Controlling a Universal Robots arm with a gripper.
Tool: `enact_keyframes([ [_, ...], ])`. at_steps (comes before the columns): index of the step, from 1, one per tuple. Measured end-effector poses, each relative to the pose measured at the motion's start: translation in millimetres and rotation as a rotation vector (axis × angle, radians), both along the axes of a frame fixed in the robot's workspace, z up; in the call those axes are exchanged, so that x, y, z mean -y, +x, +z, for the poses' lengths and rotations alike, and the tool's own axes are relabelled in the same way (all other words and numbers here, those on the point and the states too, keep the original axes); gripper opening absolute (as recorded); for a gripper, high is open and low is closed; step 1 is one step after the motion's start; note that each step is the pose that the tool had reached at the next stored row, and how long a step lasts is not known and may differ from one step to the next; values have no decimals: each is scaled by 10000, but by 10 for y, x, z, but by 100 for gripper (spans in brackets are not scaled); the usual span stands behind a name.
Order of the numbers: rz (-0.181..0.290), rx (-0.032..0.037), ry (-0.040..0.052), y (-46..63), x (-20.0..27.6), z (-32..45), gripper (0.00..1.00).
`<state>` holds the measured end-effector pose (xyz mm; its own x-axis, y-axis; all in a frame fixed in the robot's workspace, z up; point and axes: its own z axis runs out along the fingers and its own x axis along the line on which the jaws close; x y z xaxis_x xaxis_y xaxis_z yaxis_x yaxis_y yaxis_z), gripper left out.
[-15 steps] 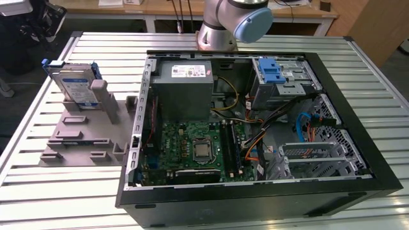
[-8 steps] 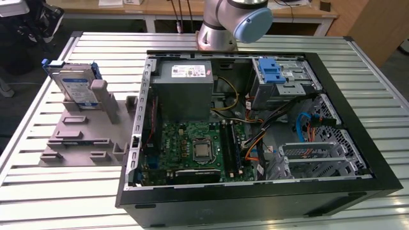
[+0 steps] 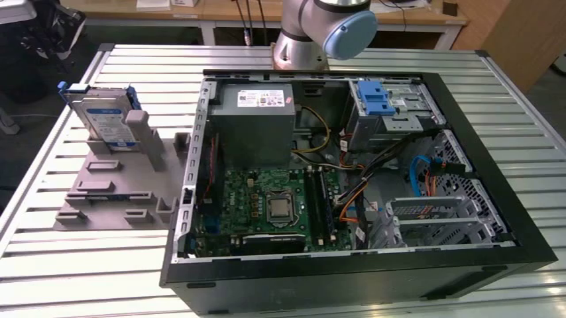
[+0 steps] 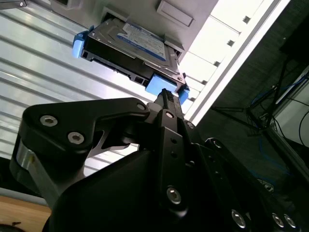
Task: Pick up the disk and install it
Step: 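Pick up the disk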
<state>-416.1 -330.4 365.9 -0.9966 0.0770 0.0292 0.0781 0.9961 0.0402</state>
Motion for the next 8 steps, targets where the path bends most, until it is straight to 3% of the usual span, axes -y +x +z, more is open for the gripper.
enact_keyframes([
  [8, 433, 0, -11, -10, 0, -1, 11],
])
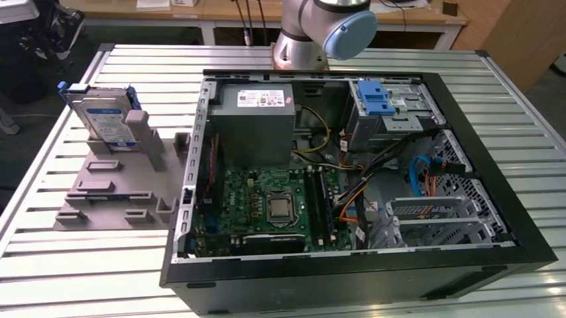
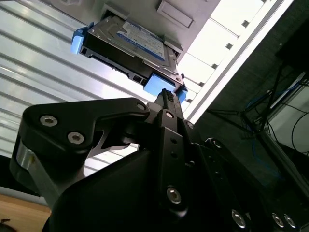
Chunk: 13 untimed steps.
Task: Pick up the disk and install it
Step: 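Pick up the disk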
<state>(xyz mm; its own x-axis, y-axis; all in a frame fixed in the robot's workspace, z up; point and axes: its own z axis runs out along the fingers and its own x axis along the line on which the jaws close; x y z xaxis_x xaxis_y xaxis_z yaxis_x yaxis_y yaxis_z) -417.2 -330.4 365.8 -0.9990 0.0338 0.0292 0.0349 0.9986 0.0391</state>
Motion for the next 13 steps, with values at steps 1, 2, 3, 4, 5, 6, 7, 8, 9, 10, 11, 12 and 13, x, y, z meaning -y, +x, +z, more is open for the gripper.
enact_keyframes([
  [1, 143, 0, -5, -1, 0, 0, 11],
  [2, 281, 0, -8, -1, 0, -1, 11],
  [3, 434, 1, -11, -2, 0, -2, 11],
  [4, 589, 2, -13, -2, 0, -3, 11],
  [5, 739, 2, -14, -2, 0, -4, 11],
  [6, 877, 1, -16, -3, 0, -4, 11],
  [7, 1014, 1, -16, -3, 0, -5, 11],
  [8, 1154, 1, -16, -3, 0, -7, 11],
  [9, 1295, 2, -16, -3, 0, -8, 11],
  [10, 1438, 2, -15, -3, 0, -10, 11],
  [11, 1586, 1, -16, -3, 0, -11, 11],
  [12, 1723, 1, -16, -3, 0, -12, 11],
  [13, 1850, 1, -16, -4, 0, -12, 11],
])
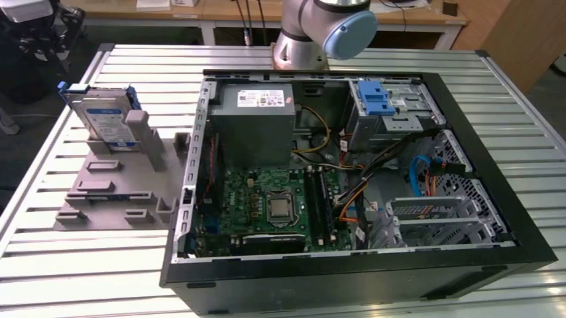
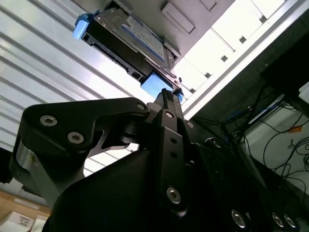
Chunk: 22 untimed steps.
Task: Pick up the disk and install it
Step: 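Pick up the disk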
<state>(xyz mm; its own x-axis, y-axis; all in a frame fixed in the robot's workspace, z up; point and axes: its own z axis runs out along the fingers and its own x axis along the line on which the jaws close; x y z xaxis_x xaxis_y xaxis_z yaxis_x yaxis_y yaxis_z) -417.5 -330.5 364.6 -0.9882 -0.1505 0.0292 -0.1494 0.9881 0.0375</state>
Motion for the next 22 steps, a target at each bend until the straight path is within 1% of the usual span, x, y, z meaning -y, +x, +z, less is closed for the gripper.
enact_keyframes([
  [2, 150, 0, -6, -3, 0, -1, 11],
  [4, 207, 9, -61, -8, 0, -1, 11],
  [6, 399, 27, -87, -7, 1, -2, 11],
  [7, 528, 46, -91, -7, 1, -2, 11],
  [8, 668, 81, -92, -8, 1, -4, 11],
  [11, 1050, 227, -95, -8, 1, -11, 11],
  [13, 1310, 297, -94, -7, 1, -18, 11],
  [17, 1956, 342, -87, -8, 1, -31, 11],
  [22, 2829, 377, -75, -8, 1, -43, 11],
])
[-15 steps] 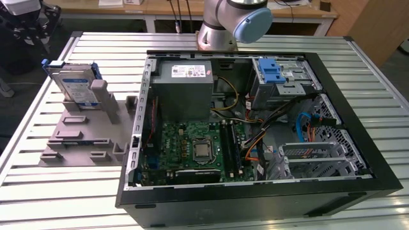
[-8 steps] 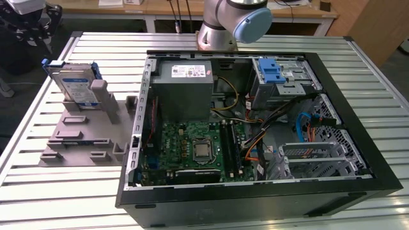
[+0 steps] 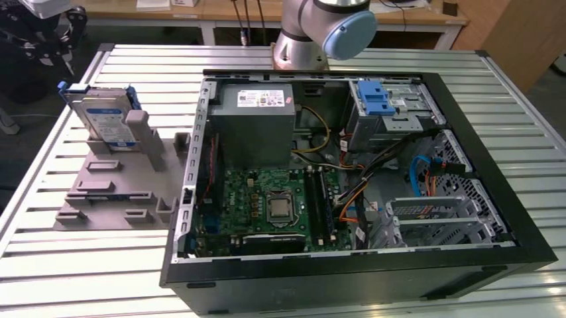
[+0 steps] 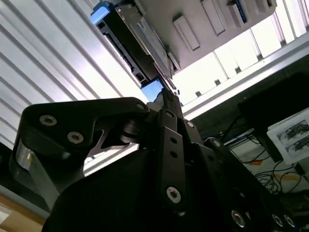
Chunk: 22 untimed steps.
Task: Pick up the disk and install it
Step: 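Pick up the disk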
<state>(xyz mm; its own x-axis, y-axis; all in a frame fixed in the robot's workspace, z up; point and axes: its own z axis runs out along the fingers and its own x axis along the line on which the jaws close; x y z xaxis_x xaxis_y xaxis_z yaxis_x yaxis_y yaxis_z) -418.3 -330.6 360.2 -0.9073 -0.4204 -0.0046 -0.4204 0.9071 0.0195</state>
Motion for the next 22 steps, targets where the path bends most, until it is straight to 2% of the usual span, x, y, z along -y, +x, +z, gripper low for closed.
enact_keyframes([
  [9, 1484, 46, 4, 0, 0, -21, 11],
  [17, 2753, 119, 3, 0, 0, -37, 11],
  [21, 3458, 142, 5, 0, 0, -46, 11],
  [22, 3802, 150, 5, 0, 0, -50, 11],
])
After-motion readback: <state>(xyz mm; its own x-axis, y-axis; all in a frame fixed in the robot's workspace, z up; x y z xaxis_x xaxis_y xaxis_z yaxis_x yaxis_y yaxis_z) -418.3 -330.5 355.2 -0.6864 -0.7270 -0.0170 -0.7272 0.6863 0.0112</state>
